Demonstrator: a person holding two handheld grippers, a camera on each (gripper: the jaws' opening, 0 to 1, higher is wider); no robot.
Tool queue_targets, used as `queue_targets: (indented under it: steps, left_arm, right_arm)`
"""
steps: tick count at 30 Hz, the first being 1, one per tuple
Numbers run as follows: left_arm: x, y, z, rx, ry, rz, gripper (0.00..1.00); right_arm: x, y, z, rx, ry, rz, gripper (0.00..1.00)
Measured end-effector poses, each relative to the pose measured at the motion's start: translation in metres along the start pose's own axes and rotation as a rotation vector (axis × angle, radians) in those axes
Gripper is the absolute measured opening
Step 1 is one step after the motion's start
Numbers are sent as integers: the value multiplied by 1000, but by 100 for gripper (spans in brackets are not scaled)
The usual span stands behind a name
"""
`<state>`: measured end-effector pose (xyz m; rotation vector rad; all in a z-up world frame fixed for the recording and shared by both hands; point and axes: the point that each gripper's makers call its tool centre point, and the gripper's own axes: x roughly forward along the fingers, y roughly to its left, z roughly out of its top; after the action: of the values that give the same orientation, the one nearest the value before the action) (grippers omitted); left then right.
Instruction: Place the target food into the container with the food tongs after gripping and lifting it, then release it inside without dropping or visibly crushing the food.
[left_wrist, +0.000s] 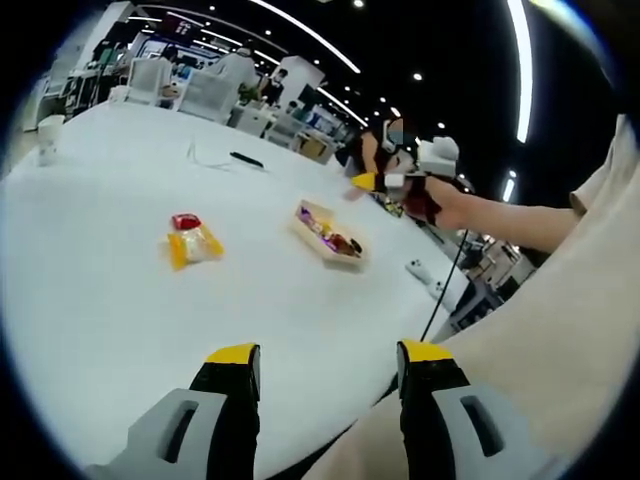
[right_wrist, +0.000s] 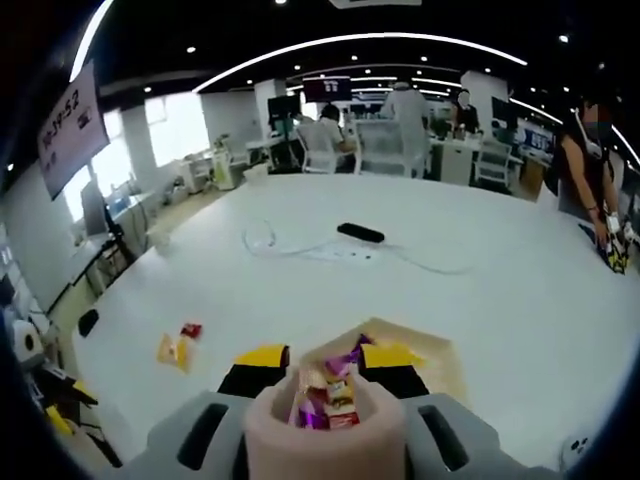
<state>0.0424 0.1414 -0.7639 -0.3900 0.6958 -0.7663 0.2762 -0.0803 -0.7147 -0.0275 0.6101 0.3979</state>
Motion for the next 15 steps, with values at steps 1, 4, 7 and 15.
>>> queue_targets:
  steps: [1, 4, 7, 15]
  left_arm:
    - [0, 0, 0, 0, 0, 1, 54]
    - [-1, 1, -1, -5, -3, 4, 54]
    - [-3, 0, -3, -9, -4, 8, 54]
    - [-5, -1, -6, -11, -8, 15, 54]
  right_arm:
    - [0, 1, 0, 0, 1, 2, 26]
    - [3, 9, -1, -18, 9, 19, 26]
    - [8, 24, -4, -36, 20, 49, 26]
    - [16, 45, -4, -59, 32, 96, 27]
